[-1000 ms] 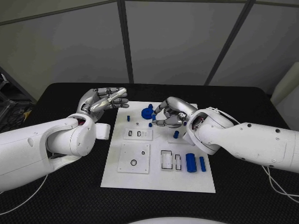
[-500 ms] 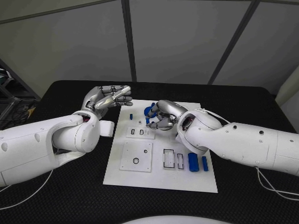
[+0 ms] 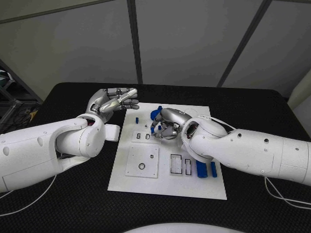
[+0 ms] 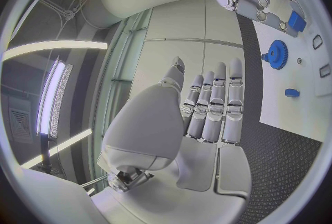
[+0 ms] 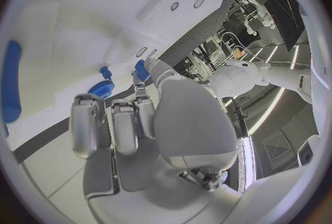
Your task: Assemble the parts on the task board
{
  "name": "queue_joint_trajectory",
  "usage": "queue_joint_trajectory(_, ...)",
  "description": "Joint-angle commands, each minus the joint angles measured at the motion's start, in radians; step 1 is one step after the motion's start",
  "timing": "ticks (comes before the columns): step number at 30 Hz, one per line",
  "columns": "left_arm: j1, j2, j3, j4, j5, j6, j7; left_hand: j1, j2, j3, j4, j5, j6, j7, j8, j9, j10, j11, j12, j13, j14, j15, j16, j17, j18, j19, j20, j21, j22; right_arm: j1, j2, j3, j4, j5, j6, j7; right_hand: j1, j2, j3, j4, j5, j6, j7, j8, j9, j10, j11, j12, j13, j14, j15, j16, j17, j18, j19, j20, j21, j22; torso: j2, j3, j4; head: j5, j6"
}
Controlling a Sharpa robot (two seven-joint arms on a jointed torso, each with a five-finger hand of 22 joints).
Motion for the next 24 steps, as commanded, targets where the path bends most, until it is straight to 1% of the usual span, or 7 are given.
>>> queue_joint_trajectory(1,0.002,0.001,0.001,0.003,-0.003,0.001,0.000,-0.006,0.007,0.001,-0.004,-0.004,0.001,0.004,-0.005,-0.001,-0.005,-0.004,-0.003,0.000,-0.001,0.007,-0.004,0.001,0.002,-0.006,0.001,0.004,0.001,-0.001,0.003,0.000,-0.002,-0.027,0.024,-0.014,-0.016,0.001,0.003,0.001,0.004,0.031,-0.026,0.001,0.009,0.000,-0.002,0.006,0.088,0.099,-0.005,0.005,0.221,-0.007,0.001,-0.002,0.003,0.082,0.000,0.0002,0.0001,0.001,-0.002)
queue_joint_trajectory(8,0.002,0.000,0.001,0.004,-0.003,0.001,-0.001,-0.006,0.007,0.001,-0.004,-0.004,0.001,0.004,-0.005,-0.001,-0.005,-0.004,-0.003,0.000,-0.001,0.007,-0.004,0.001,0.002,-0.006,0.001,0.004,0.001,-0.007,0.011,-0.001,-0.006,-0.032,0.028,-0.016,-0.019,-0.002,0.002,0.002,0.004,0.029,-0.025,-0.001,0.009,0.000,-0.002,0.005,0.088,0.098,-0.005,0.005,0.219,-0.006,0.000,-0.001,0.003,0.080,0.000,-0.0001,-0.0002,0.001,-0.004)
queue_joint_trajectory(11,0.002,0.000,0.001,0.004,-0.003,0.001,-0.001,-0.006,0.007,0.001,-0.004,-0.004,0.001,0.004,-0.005,-0.001,-0.005,-0.004,-0.003,0.000,-0.001,0.007,-0.004,0.001,0.002,-0.006,0.001,0.004,0.001,-0.009,0.014,-0.001,-0.008,-0.035,0.027,-0.015,-0.022,-0.003,0.002,0.002,0.003,0.028,-0.024,-0.003,0.009,-0.001,-0.001,0.005,0.088,0.098,-0.004,0.005,0.219,-0.006,-0.001,-0.001,0.002,0.079,0.000,0.0003,0.0000,0.002,-0.004)
queue_joint_trajectory(16,0.002,0.000,0.001,0.005,-0.003,0.001,-0.001,-0.006,0.007,0.001,-0.005,-0.004,0.001,0.004,-0.005,-0.001,-0.005,-0.004,-0.003,0.000,-0.001,0.007,-0.004,0.001,0.002,-0.007,0.001,0.004,0.001,-0.011,0.020,-0.002,-0.016,-0.040,0.025,-0.017,-0.024,-0.005,0.002,0.002,0.001,0.026,-0.024,-0.005,0.008,-0.001,-0.001,0.005,0.087,0.098,-0.004,0.004,0.218,-0.006,-0.001,-0.001,0.002,0.079,0.000,-0.0003,0.0004,0.001,-0.004)
queue_joint_trajectory(20,0.002,0.001,0.001,0.007,-0.003,0.002,-0.002,-0.007,0.008,0.000,-0.005,-0.004,0.001,0.005,-0.005,-0.001,-0.005,-0.003,-0.003,0.000,0.000,0.007,-0.005,0.002,0.002,-0.007,0.001,0.004,0.002,-0.015,0.025,-0.003,-0.025,-0.043,0.024,-0.019,-0.024,-0.005,0.002,0.002,0.001,0.026,-0.024,-0.005,0.008,-0.001,-0.001,0.005,0.087,0.098,-0.004,0.004,0.218,-0.006,-0.001,-0.001,0.002,0.079,0.000,0.0012,0.0010,0.003,-0.004)
queue_joint_trajectory(23,0.002,0.001,0.001,0.007,-0.003,0.002,-0.003,-0.007,0.008,0.000,-0.005,-0.004,0.001,0.005,-0.005,-0.001,-0.005,-0.003,-0.003,0.000,0.000,0.007,-0.005,0.002,0.002,-0.007,0.001,0.004,0.002,-0.017,0.029,-0.003,-0.030,-0.044,0.026,-0.020,-0.024,-0.006,0.002,0.002,0.000,0.026,-0.023,-0.006,0.008,-0.001,-0.001,0.005,0.087,0.098,-0.004,0.004,0.218,-0.006,-0.001,-0.001,0.002,0.079,0.000,0.0011,0.0010,0.004,-0.005)
queue_joint_trajectory(24,0.002,0.001,0.001,0.007,-0.003,0.001,-0.003,-0.007,0.008,0.000,-0.005,-0.004,0.001,0.005,-0.005,-0.001,-0.005,-0.003,-0.003,0.000,0.000,0.007,-0.005,0.002,0.002,-0.007,0.001,0.004,0.002,-0.018,0.031,-0.003,-0.031,-0.045,0.027,-0.020,-0.025,-0.006,0.003,0.002,-0.001,0.026,-0.023,-0.006,0.008,-0.001,-0.001,0.005,0.088,0.098,-0.004,0.004,0.219,-0.006,-0.001,0.000,0.002,0.079,0.000,0.0003,0.0006,0.004,-0.005)
